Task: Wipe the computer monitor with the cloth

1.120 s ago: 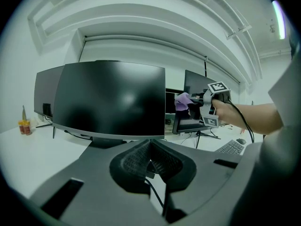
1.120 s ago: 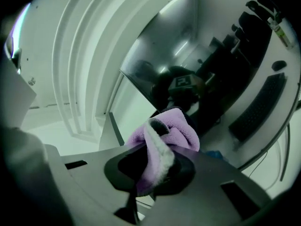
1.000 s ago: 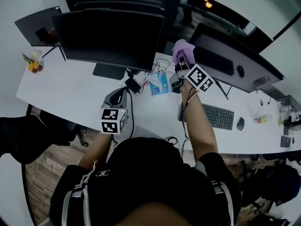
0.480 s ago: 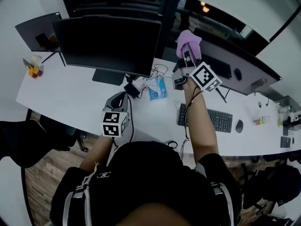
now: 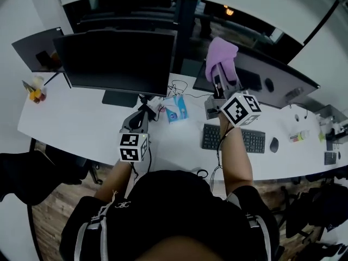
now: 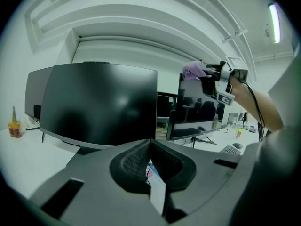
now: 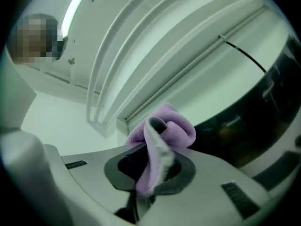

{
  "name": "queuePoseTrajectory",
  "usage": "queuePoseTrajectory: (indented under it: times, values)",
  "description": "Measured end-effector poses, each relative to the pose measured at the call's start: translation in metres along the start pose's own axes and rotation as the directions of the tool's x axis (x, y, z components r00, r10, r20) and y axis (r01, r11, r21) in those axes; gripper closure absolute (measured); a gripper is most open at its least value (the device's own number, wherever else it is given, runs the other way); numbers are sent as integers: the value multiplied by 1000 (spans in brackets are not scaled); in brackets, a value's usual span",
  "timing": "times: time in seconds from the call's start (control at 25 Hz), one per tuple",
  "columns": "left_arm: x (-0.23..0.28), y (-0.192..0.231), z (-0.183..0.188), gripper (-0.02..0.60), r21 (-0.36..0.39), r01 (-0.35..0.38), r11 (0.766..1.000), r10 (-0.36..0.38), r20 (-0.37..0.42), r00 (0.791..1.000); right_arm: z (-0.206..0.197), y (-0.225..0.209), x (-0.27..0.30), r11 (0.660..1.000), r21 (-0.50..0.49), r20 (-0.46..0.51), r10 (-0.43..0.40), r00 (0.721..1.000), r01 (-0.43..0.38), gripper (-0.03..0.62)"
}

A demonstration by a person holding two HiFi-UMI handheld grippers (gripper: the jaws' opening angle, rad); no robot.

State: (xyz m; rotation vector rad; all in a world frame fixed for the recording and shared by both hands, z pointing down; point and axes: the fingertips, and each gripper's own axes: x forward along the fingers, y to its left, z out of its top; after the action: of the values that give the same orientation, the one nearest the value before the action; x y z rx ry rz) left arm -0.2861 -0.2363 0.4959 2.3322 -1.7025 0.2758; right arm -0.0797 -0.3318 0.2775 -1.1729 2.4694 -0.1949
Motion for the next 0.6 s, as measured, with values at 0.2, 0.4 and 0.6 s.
queuePoseTrajectory:
  times: [0.2, 0.4, 0.6]
  values:
    - [24, -31, 15, 568, 10, 57, 998, -57, 18, 998, 4, -33, -60, 956, -244, 0, -167, 986, 162, 537]
    - [49, -76, 22, 569, 24, 117, 993, -117, 13, 993, -8, -86, -124, 877, -365, -11, -340, 941, 312, 537]
    - [67, -121, 22, 568, 41, 156, 987, -156, -3, 988, -35, -126, -179, 846, -397, -99, -425, 900, 356, 540]
